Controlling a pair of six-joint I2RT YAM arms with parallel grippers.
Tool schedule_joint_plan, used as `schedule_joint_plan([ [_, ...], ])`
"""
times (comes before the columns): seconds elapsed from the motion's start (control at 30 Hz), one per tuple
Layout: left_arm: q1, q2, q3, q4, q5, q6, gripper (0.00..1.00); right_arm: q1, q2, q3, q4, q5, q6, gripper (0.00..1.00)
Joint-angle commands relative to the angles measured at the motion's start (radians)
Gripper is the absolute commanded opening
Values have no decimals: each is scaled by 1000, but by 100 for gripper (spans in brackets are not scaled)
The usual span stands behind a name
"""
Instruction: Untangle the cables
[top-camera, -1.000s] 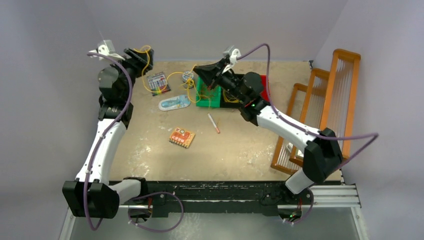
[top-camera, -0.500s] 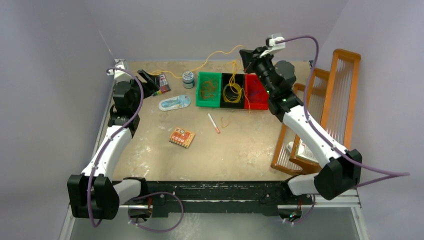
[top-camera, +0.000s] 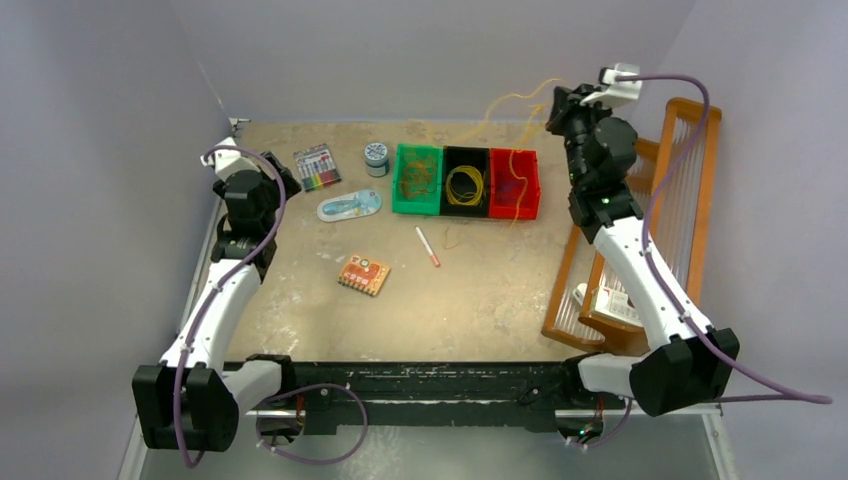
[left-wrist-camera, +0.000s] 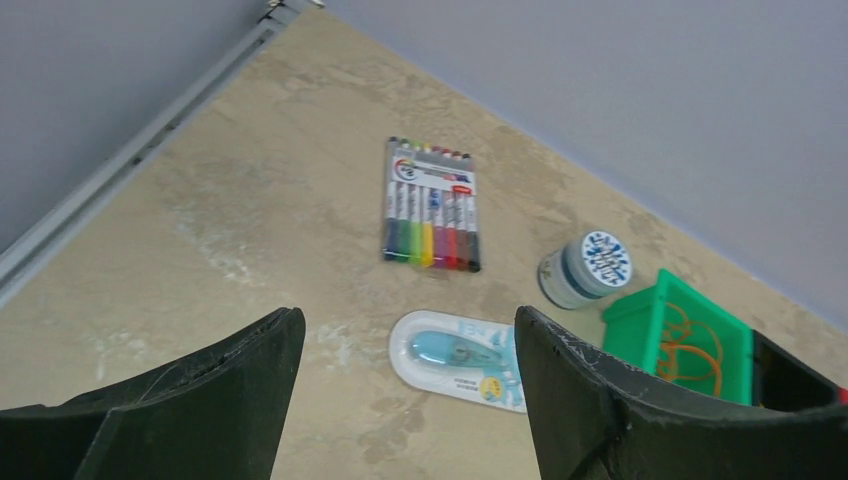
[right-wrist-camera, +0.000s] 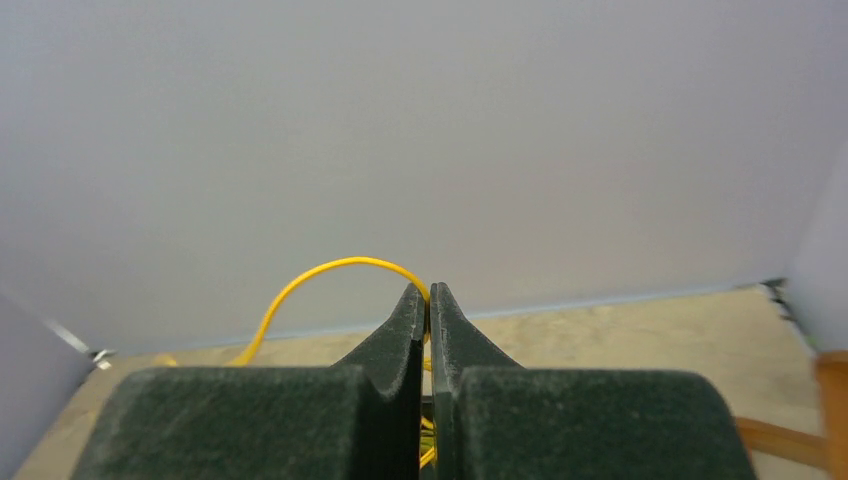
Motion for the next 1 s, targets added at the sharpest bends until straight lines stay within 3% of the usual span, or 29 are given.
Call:
schedule_joint_plan([
  [0.0, 14, -24, 19, -33, -95, 80, 77, -115, -41, -4, -10, -8, 14, 0],
  [0.2, 15, -29, 7, -3, -48, 85, 77, -163, -45, -7, -28, -108, 31, 0],
  [0.3, 15, -36, -41, 146, 208, 87, 77, -163, -48, 0, -31, -192, 51, 0],
  [0.43, -8, -44, -142, 456, 467, -40, 78, -163, -65, 3, -32, -206, 78, 0],
  [0.67, -337, -57, -224, 690, 446, 90, 79, -162, -90, 26, -28, -290, 226, 0],
  [0.8, -466, -12, -302, 960, 432, 137, 79, -155, -92, 19, -12, -364, 310, 0],
  [0.97, -620, 107, -275, 1107, 450, 235, 79, -88, -104, -16, 23, -346, 355, 0],
])
